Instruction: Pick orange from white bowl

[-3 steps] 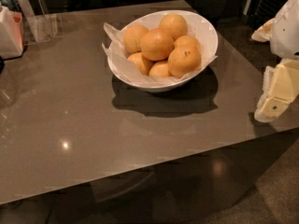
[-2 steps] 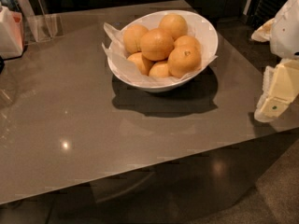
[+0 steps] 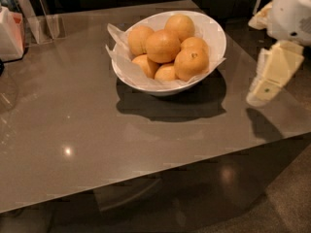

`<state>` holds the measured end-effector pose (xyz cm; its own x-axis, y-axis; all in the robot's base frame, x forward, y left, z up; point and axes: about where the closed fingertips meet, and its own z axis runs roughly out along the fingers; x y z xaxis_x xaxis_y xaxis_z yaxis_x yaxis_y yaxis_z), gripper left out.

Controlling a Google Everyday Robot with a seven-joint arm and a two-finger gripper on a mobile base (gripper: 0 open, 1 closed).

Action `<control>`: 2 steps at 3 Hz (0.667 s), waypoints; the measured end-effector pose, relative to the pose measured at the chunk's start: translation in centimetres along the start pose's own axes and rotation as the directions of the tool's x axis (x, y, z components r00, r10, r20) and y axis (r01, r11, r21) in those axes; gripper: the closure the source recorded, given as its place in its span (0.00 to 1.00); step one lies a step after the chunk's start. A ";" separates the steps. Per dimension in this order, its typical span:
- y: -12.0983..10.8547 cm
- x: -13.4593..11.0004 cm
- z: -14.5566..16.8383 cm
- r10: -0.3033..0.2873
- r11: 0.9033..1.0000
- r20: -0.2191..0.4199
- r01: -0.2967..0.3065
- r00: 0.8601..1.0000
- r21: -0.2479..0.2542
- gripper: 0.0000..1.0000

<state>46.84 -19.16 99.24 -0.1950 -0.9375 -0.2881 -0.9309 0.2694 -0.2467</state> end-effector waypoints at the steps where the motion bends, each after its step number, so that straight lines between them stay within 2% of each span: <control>1: -3.8 -6.2 0.9 -0.004 1.000 0.126 0.008 0.992 -0.029 0.00; 2: -4.6 -7.1 0.0 -0.015 1.000 0.149 0.015 0.989 0.000 0.00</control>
Offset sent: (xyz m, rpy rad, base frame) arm 0.0420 0.0416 0.0156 0.1020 -0.0054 0.0379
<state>52.47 -13.78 102.41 -0.1332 -0.8980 -0.4194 -0.9337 0.2555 -0.2507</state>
